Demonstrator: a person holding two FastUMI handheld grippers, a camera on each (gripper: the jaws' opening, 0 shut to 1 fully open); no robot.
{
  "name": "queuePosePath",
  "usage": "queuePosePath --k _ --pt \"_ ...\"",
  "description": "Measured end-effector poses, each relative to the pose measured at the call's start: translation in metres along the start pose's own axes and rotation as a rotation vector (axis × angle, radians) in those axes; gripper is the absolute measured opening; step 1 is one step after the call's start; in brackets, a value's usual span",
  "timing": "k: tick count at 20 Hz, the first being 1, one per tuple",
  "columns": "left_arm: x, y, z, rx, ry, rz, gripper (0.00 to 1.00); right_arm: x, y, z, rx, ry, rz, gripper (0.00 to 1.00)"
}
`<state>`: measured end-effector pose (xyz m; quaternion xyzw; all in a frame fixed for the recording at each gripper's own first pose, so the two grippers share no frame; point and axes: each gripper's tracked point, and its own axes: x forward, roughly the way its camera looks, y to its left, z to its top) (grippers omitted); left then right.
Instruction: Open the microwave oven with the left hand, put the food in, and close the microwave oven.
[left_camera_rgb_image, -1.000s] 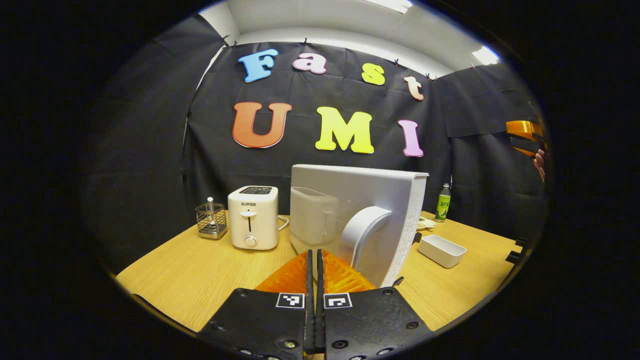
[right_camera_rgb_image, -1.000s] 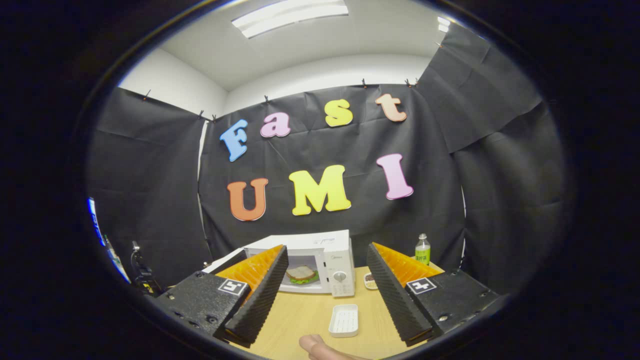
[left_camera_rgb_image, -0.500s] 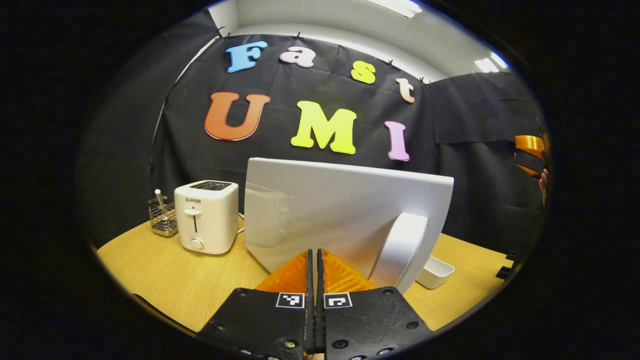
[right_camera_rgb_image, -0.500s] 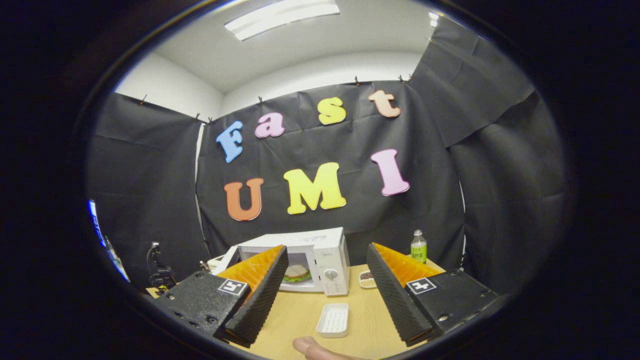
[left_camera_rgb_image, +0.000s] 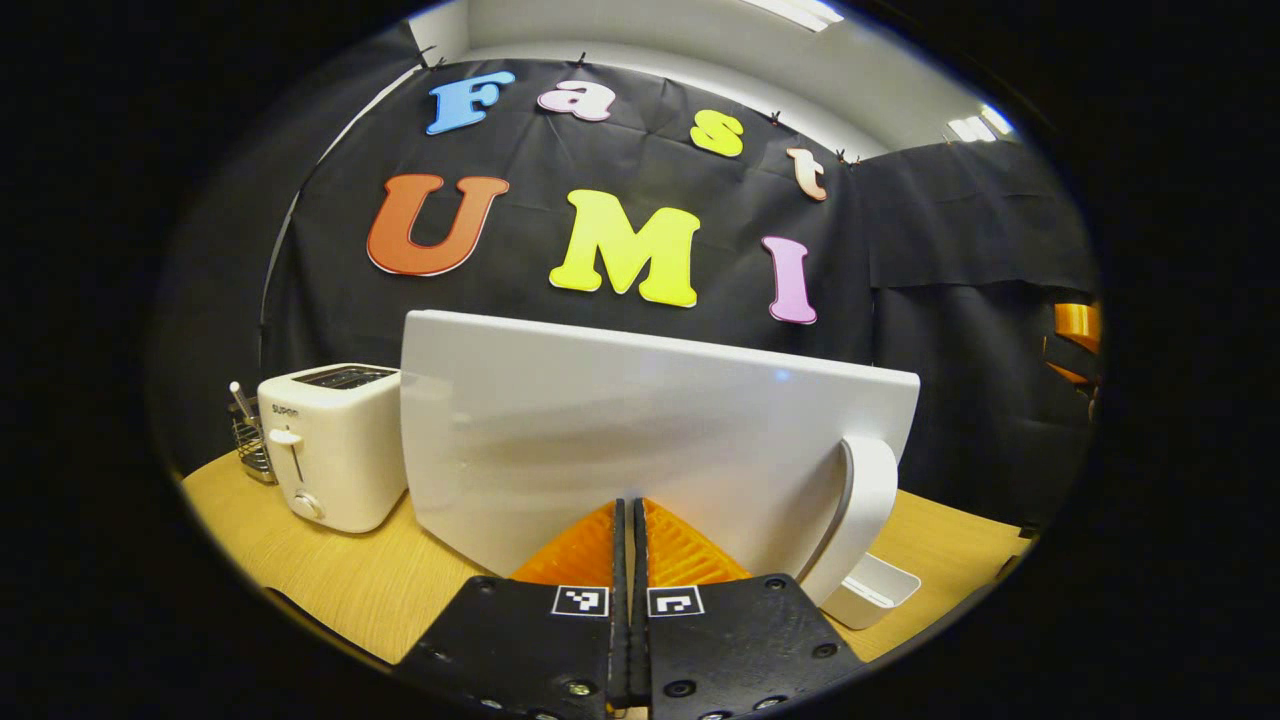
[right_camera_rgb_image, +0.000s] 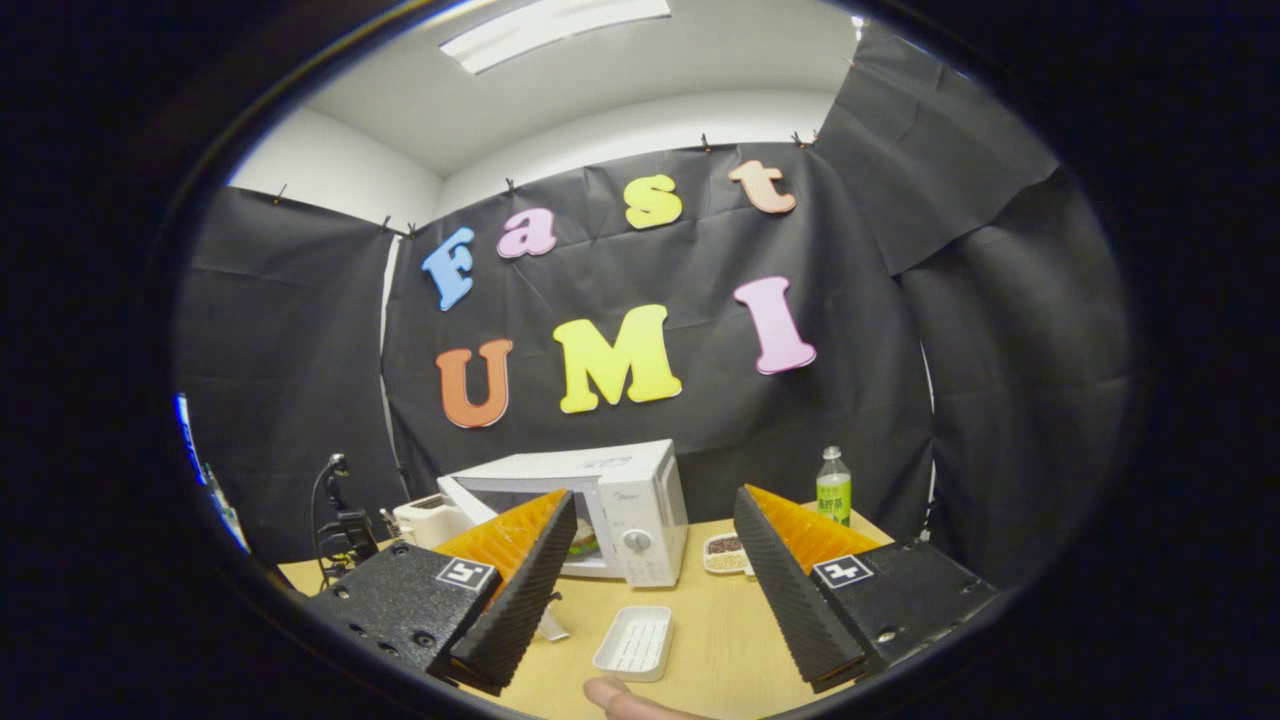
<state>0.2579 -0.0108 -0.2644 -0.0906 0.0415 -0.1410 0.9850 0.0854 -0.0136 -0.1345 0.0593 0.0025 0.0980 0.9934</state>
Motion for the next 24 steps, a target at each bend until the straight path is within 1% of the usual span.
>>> queuePosePath --k 4,6,10,11,12,13,14,16,17,18,19,20,21,22,23,24 --pt "0.043 -0.020 -0.002 -0.005 0.021 -0.016 0.00 0.018 -0.025 -0.014 0.000 0.010 -0.011 0.91" --pt "0.062 -0.030 0.000 0.010 0.020 -0.016 0.00 0.027 -0.038 -0.022 0.000 0.019 -0.023 0.91" --pt "0.094 -0.047 -0.002 0.019 0.038 -0.026 0.00 0.033 -0.051 -0.034 0.017 0.039 -0.017 0.91" --pt "0.102 -0.051 -0.002 0.023 0.044 -0.026 0.00 0.033 -0.052 -0.037 0.018 0.046 -0.012 1.00" --pt "0.108 -0.054 -0.002 0.031 0.052 -0.029 0.00 0.034 -0.053 -0.040 0.017 0.053 -0.010 1.00" --pt "0.113 -0.059 -0.001 0.040 0.053 -0.034 0.00 0.034 -0.056 -0.041 0.017 0.055 -0.016 0.91" --pt "0.118 -0.061 -0.001 0.052 0.063 -0.027 0.00 0.032 -0.057 -0.041 0.017 0.053 -0.013 1.00" --pt "0.121 -0.066 0.001 0.081 0.054 -0.028 0.00 0.032 -0.055 -0.041 0.025 0.053 -0.005 1.00" --pt "0.123 -0.064 0.000 0.094 0.052 -0.016 0.00 0.031 -0.052 -0.041 0.031 0.054 0.003 0.91" --pt "0.125 -0.064 0.000 0.095 0.055 -0.013 0.00 0.030 -0.049 -0.041 0.039 0.056 0.012 1.00" --pt "0.134 -0.062 0.001 0.093 0.049 0.001 0.00 0.029 -0.047 -0.041 0.041 0.059 0.015 0.91" --pt "0.131 -0.064 -0.005 0.074 0.093 -0.009 0.00 0.028 -0.045 -0.041 0.039 0.062 0.013 1.00" --pt "0.136 -0.070 0.001 0.060 0.070 -0.028 0.01 0.027 -0.043 -0.040 0.037 0.068 0.004 0.91" --pt "0.134 -0.070 -0.004 0.061 0.105 -0.029 0.00 0.025 -0.042 -0.039 0.037 0.072 -0.005 1.00" --pt "0.135 -0.070 -0.002 0.073 0.094 -0.025 0.00 0.022 -0.037 -0.038 0.036 0.075 -0.006 1.00" --pt "0.135 -0.070 -0.002 0.081 0.107 -0.015 0.00 0.018 -0.033 -0.037 0.033 0.083 -0.007 0.91"
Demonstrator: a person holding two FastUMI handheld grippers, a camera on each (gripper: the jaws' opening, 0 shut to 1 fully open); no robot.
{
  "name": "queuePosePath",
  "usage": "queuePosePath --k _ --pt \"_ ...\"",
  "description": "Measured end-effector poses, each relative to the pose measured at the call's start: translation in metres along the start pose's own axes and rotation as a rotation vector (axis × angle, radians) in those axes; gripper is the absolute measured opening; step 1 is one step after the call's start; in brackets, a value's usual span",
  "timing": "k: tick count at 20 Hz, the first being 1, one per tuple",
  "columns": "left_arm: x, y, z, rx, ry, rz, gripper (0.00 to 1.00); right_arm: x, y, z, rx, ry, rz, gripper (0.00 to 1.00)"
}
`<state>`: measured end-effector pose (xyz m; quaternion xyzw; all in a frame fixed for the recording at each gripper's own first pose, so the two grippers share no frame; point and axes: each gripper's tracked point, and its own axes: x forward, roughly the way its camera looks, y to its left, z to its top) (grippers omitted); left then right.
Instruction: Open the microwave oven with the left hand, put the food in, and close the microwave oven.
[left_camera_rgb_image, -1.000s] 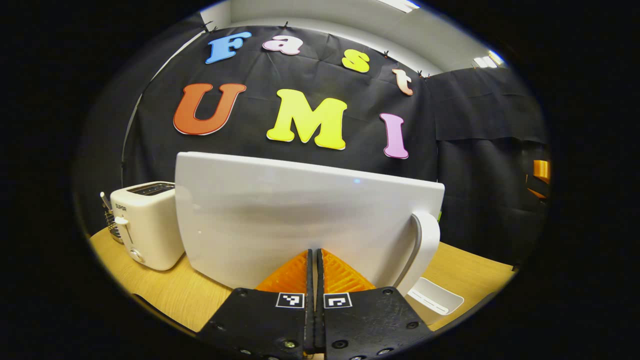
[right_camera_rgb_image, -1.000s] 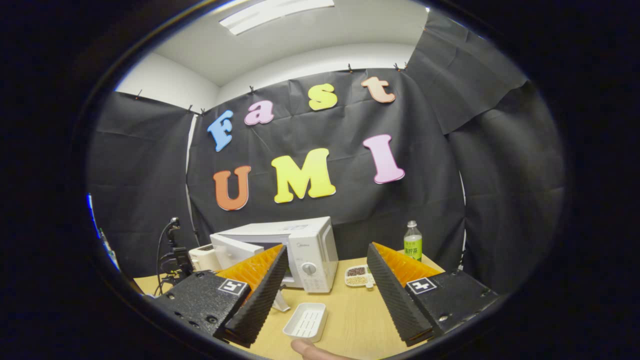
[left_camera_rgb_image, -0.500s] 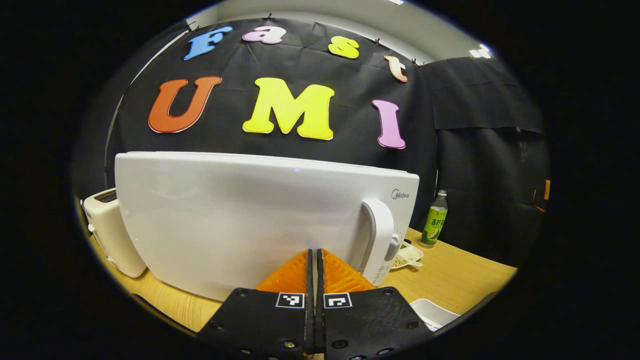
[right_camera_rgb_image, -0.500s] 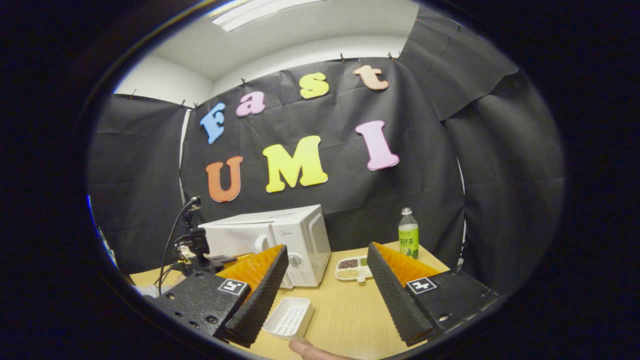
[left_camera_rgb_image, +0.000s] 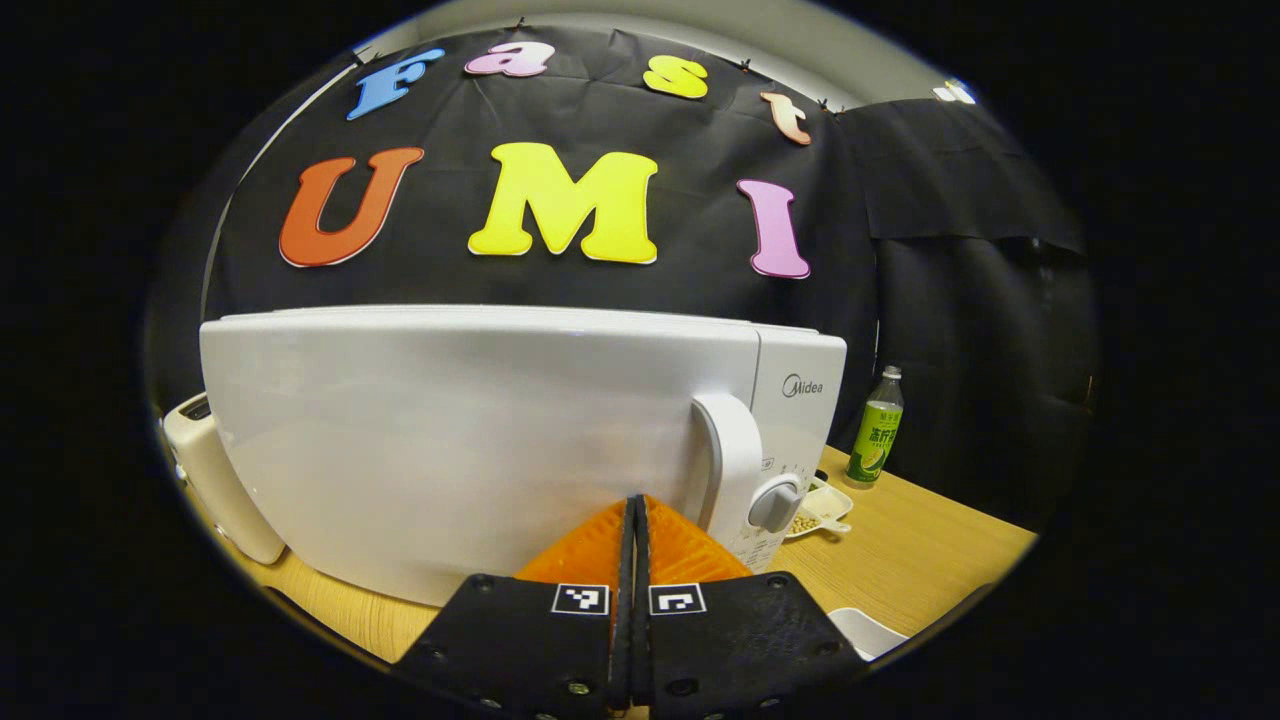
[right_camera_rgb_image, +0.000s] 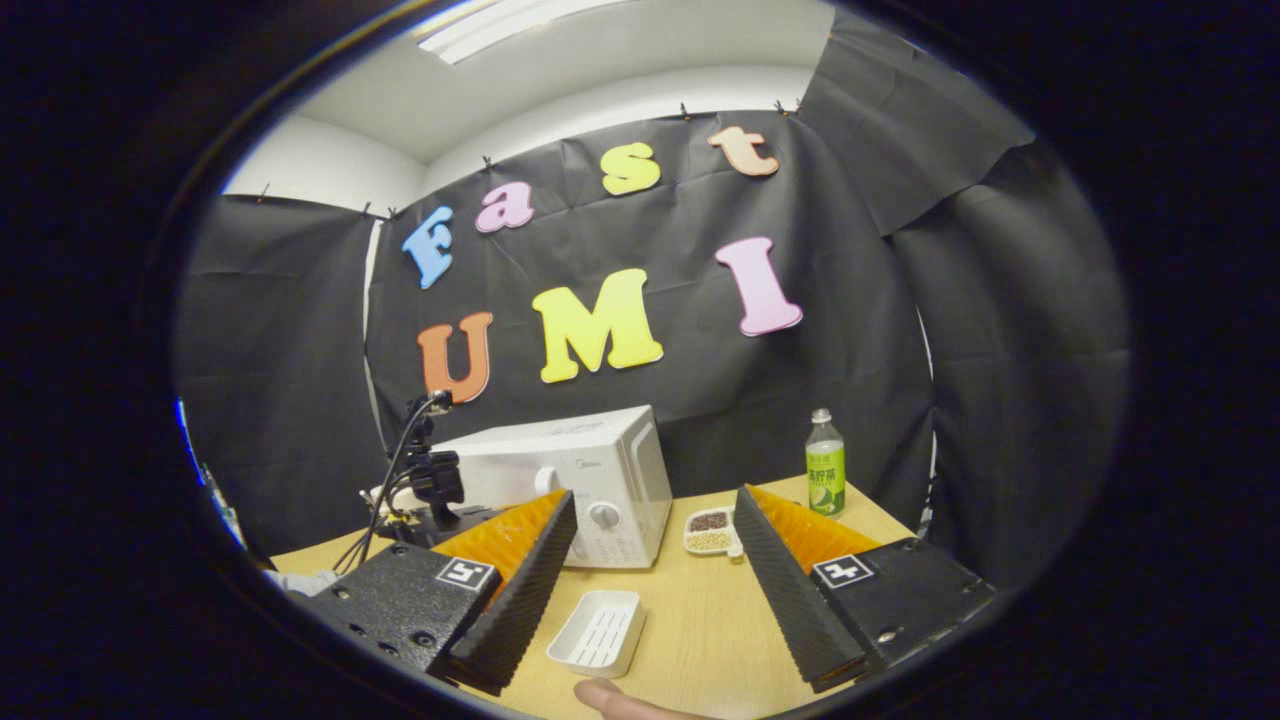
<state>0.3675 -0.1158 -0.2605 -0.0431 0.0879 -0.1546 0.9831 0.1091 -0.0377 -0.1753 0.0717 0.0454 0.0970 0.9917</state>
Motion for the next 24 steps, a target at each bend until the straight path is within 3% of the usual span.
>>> queuePosePath --k 1,2,5,6,7,8,9,10,11,15,16,17,18,21,23,24 --pt "0.000 -0.001 0.000 0.010 0.003 0.011 0.00 -0.004 0.003 0.001 -0.003 0.008 -0.005 1.00" --pt "-0.001 -0.003 0.000 0.010 0.005 0.013 0.00 -0.004 0.006 0.000 -0.007 0.015 -0.015 0.91" --pt "-0.018 -0.009 0.008 0.001 0.007 0.031 0.00 -0.019 0.009 0.004 -0.014 0.033 -0.050 0.91" --pt "-0.027 -0.010 0.012 0.001 0.009 0.043 0.00 -0.025 0.010 0.006 -0.013 0.037 -0.062 1.00" --pt "-0.036 -0.015 0.014 -0.012 0.016 0.039 0.04 -0.030 0.011 0.009 -0.011 0.039 -0.075 1.00" --pt "-0.048 -0.021 0.019 -0.034 0.018 0.032 0.14 -0.037 0.012 0.013 -0.012 0.035 -0.084 1.00" --pt "-0.062 -0.025 0.023 -0.055 0.019 0.028 0.29 -0.043 0.014 0.017 -0.015 0.029 -0.095 0.91" --pt "-0.078 -0.029 0.028 -0.068 0.015 0.032 0.63 -0.049 0.014 0.021 -0.019 0.026 -0.106 0.91" --pt "-0.089 -0.031 0.036 -0.067 0.011 0.038 0.97 -0.054 0.016 0.023 -0.022 0.023 -0.115 1.00" --pt "-0.144 -0.024 0.058 -0.026 0.024 0.138 0.96 -0.076 0.026 0.040 -0.032 0.008 -0.134 1.00" --pt "-0.160 -0.022 0.064 -0.027 0.026 0.161 0.96 -0.082 0.028 0.045 -0.036 0.001 -0.135 0.91" --pt "-0.174 -0.021 0.071 -0.026 0.028 0.176 0.96 -0.087 0.030 0.049 -0.041 -0.008 -0.139 0.92" --pt "-0.189 -0.022 0.079 -0.026 0.022 0.181 0.96 -0.094 0.031 0.055 -0.047 -0.018 -0.145 1.00" --pt "-0.231 -0.024 0.109 -0.028 -0.012 0.193 0.95 -0.109 0.036 0.073 -0.071 -0.047 -0.161 1.00" --pt "-0.262 -0.015 0.132 -0.020 -0.045 0.241 0.95 -0.121 0.039 0.088 -0.076 -0.073 -0.166 1.00" --pt "-0.278 -0.013 0.144 -0.015 -0.067 0.257 0.95 -0.127 0.043 0.097 -0.076 -0.092 -0.162 0.92"
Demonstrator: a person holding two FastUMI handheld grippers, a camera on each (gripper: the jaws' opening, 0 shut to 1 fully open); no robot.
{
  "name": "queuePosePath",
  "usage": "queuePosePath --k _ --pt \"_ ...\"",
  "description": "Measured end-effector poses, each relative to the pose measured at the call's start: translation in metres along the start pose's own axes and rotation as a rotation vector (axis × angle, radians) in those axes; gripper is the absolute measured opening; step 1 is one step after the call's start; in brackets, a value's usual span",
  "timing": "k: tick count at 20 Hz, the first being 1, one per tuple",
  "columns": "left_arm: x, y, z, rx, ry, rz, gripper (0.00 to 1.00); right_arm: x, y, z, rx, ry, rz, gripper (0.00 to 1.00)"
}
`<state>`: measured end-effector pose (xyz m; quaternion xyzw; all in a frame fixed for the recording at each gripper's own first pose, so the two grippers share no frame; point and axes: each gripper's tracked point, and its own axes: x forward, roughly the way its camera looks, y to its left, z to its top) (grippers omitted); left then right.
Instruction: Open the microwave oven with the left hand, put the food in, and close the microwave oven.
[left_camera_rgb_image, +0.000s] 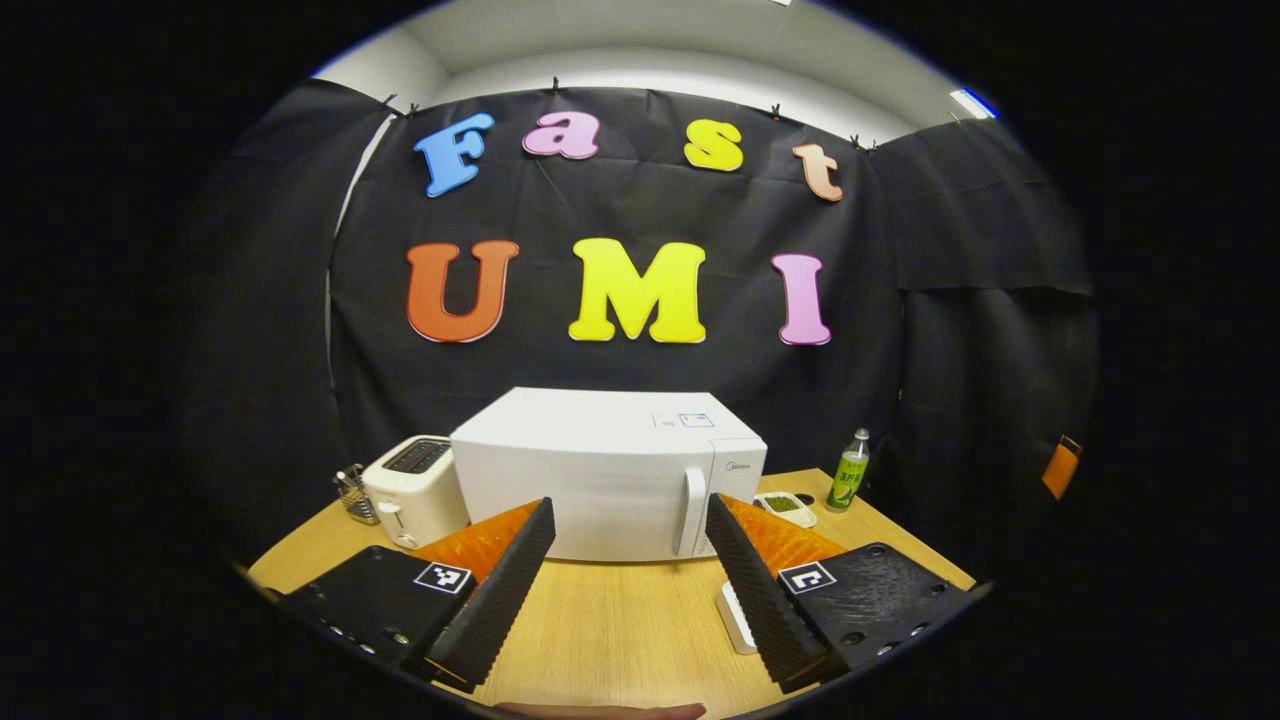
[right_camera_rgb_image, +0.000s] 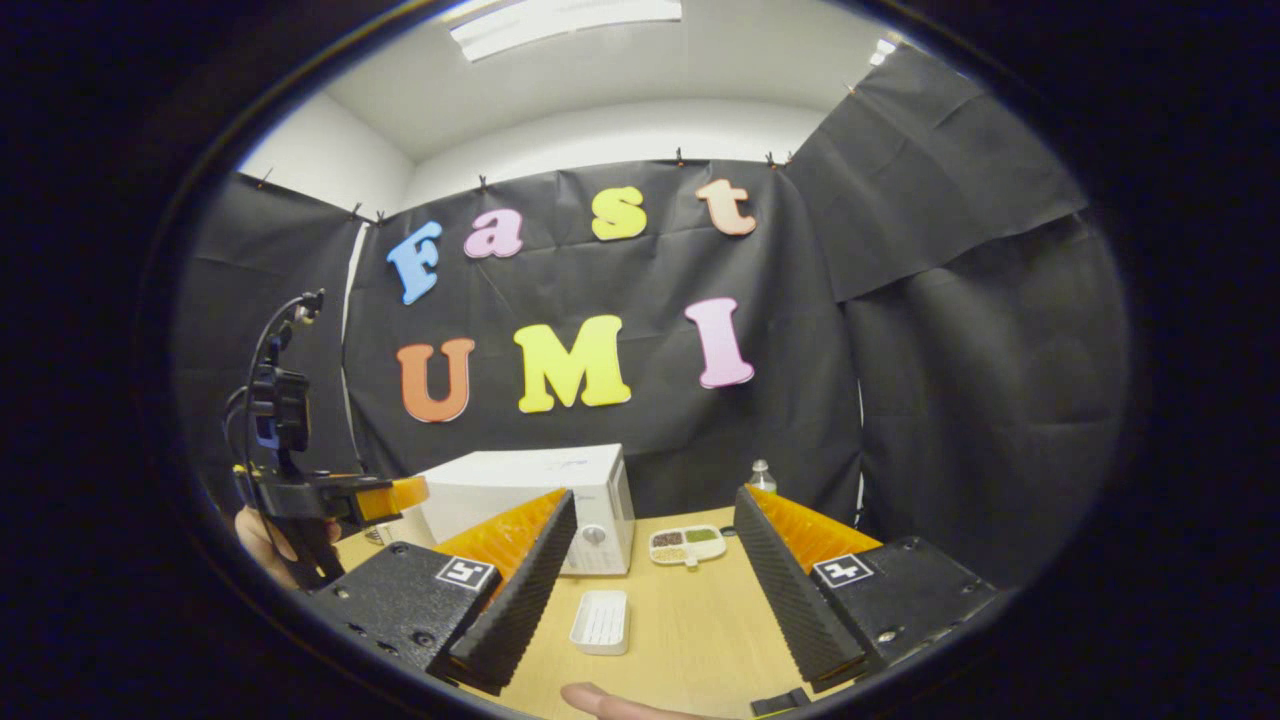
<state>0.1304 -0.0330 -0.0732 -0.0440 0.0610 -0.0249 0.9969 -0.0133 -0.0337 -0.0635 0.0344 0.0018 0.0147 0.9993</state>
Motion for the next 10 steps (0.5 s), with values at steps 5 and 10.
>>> queuePosePath --k 5,10 --pt "-0.063 0.024 0.043 0.024 -0.073 0.051 0.95 -0.022 -0.006 0.032 -0.005 -0.055 -0.042 1.00" --pt "-0.117 0.036 0.061 0.026 -0.117 0.082 0.95 -0.036 -0.003 0.048 -0.030 -0.078 -0.047 0.91"
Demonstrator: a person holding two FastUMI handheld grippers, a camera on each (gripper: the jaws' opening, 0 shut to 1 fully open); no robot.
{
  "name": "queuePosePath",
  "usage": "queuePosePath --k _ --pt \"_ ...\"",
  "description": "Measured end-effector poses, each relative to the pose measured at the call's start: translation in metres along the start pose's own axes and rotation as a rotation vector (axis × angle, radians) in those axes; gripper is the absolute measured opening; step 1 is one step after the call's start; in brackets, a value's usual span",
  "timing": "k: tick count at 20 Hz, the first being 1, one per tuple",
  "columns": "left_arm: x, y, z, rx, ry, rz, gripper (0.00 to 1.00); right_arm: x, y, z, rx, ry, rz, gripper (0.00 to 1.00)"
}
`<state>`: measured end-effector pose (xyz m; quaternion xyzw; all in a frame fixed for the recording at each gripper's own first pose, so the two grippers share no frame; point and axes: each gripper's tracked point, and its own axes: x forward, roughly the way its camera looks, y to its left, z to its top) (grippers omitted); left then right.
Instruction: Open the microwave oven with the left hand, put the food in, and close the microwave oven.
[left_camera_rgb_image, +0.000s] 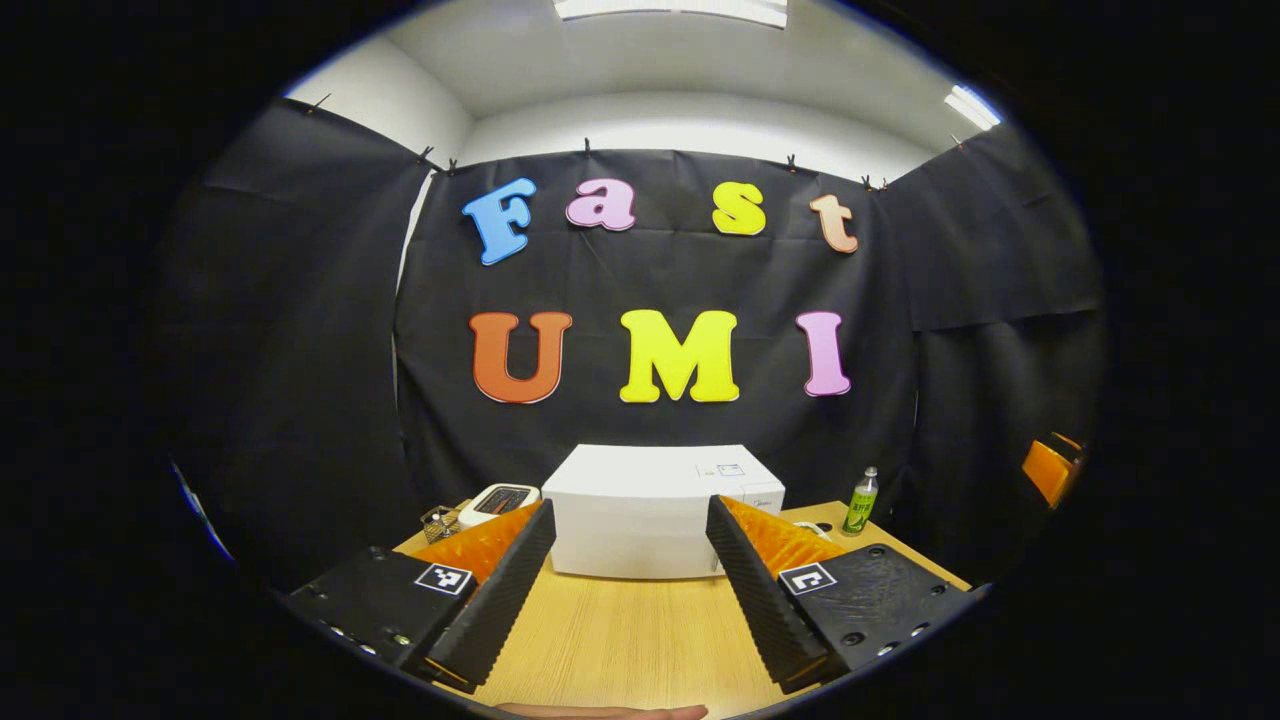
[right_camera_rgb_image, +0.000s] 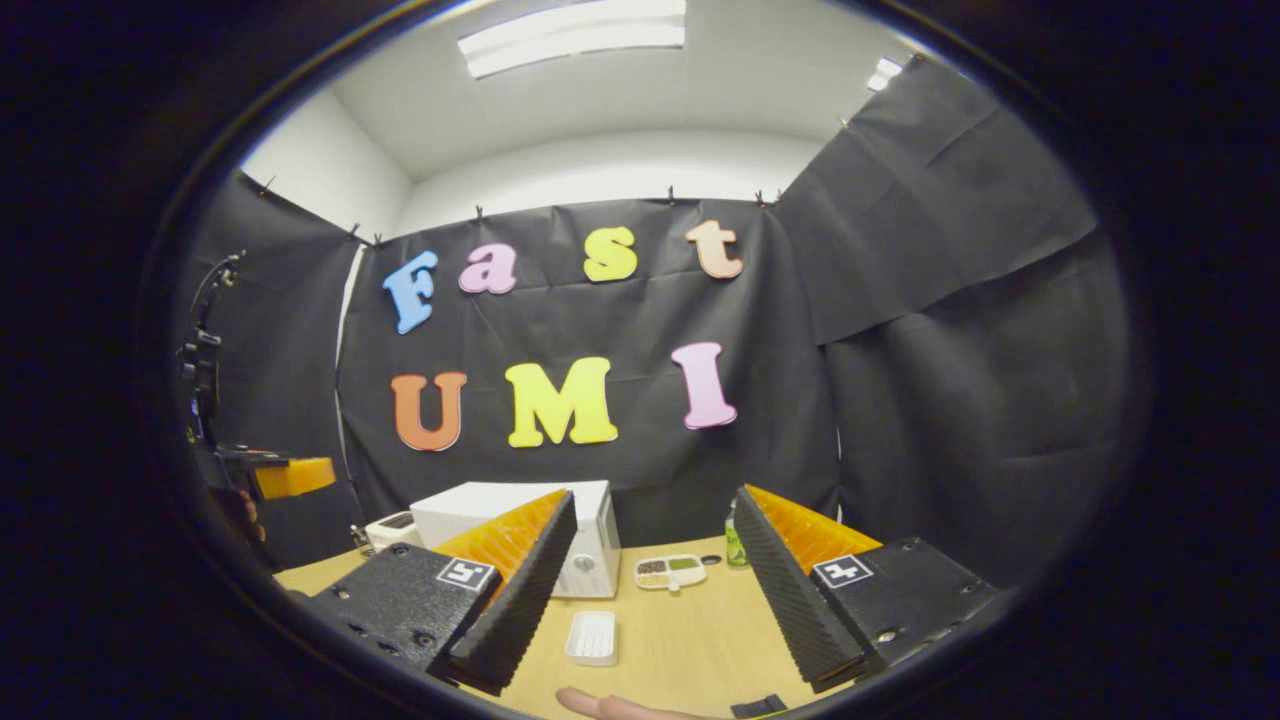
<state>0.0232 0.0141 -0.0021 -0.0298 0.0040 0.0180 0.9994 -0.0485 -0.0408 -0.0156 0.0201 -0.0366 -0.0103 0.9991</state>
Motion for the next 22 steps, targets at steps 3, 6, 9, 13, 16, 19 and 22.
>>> queuePosePath --k 3,6,9,13,16,19,22 --pt "-0.022 0.006 0.001 0.005 -0.012 0.017 0.95 -0.007 0.004 0.003 -0.010 -0.009 0.010 0.91" --pt "-0.041 0.001 -0.005 -0.007 -0.020 0.003 0.95 -0.010 0.009 0.002 -0.022 -0.013 0.026 1.00" --pt "-0.053 0.002 -0.020 -0.006 -0.015 0.015 0.95 -0.008 0.014 -0.002 -0.022 -0.005 0.038 0.91" --pt "-0.061 -0.008 -0.041 -0.014 0.010 0.002 0.95 -0.006 0.012 -0.007 -0.013 0.020 0.033 0.91" --pt "-0.064 -0.007 -0.046 0.031 -0.004 0.029 0.95 -0.007 0.010 -0.008 -0.021 0.021 0.024 0.91" --pt "-0.065 -0.024 -0.046 0.015 0.002 -0.014 0.95 -0.008 0.012 -0.007 -0.033 0.018 0.026 0.91" --pt "-0.064 -0.021 -0.047 0.010 0.003 -0.022 0.95 -0.009 0.015 -0.005 -0.045 0.012 0.034 0.91"
